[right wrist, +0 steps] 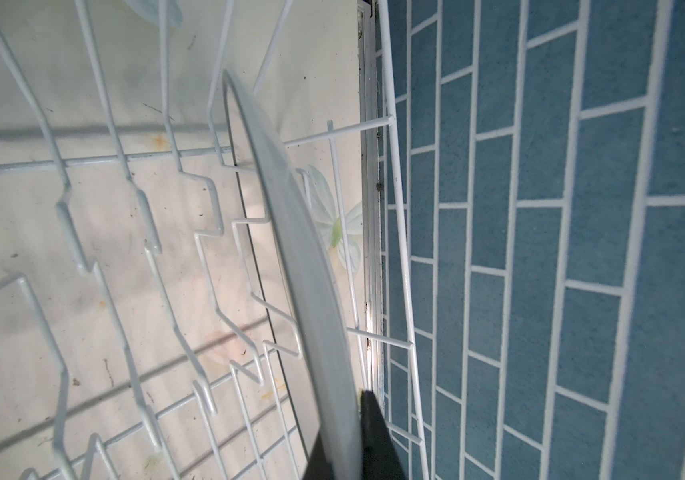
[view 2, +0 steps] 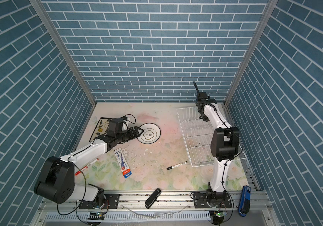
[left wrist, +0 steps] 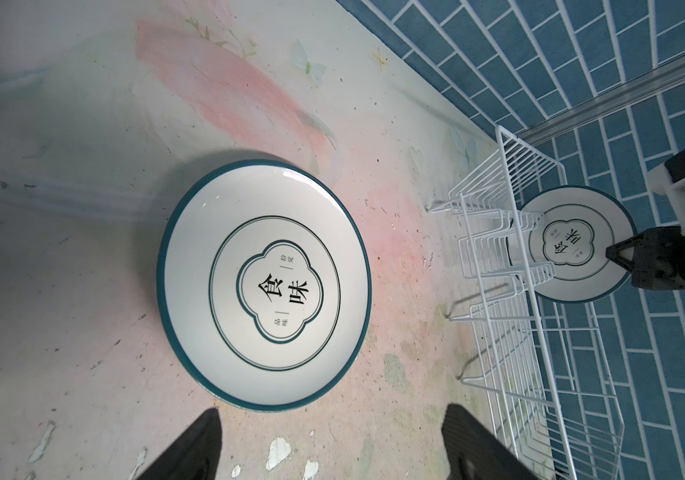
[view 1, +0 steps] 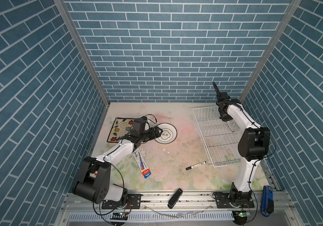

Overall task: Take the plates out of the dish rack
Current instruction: 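Lift the white plate up out of the rack with the right gripper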

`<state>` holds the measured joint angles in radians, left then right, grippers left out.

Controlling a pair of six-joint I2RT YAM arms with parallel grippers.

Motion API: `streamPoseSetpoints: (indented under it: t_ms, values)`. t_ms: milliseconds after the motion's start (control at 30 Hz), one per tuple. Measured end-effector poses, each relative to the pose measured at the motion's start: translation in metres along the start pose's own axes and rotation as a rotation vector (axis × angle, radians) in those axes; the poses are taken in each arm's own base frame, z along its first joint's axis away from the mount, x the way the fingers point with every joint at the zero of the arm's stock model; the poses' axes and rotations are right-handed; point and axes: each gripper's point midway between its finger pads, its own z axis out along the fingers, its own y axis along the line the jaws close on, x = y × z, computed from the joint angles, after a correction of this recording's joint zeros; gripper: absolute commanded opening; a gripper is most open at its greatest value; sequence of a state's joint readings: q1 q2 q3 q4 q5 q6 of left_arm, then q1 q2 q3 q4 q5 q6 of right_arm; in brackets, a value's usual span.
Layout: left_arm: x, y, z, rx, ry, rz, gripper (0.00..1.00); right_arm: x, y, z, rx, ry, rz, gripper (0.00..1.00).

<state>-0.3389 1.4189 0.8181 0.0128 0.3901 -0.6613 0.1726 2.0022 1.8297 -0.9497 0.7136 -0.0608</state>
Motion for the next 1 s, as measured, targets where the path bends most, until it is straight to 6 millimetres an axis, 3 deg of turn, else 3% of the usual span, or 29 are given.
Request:
streamPoseSetpoints:
  t_ms: [533,1000]
  values:
    - [0.003,0.001,-0.003,0.003,-0.003,-0.002,0.85,0.000,-0.011,-0.015,0.015,-0.022,0.011,0.00]
    - [0.003,-0.005,-0.016,0.023,-0.029,-0.003,0.84,0.003,-0.034,-0.046,0.042,-0.068,0.038,0.00]
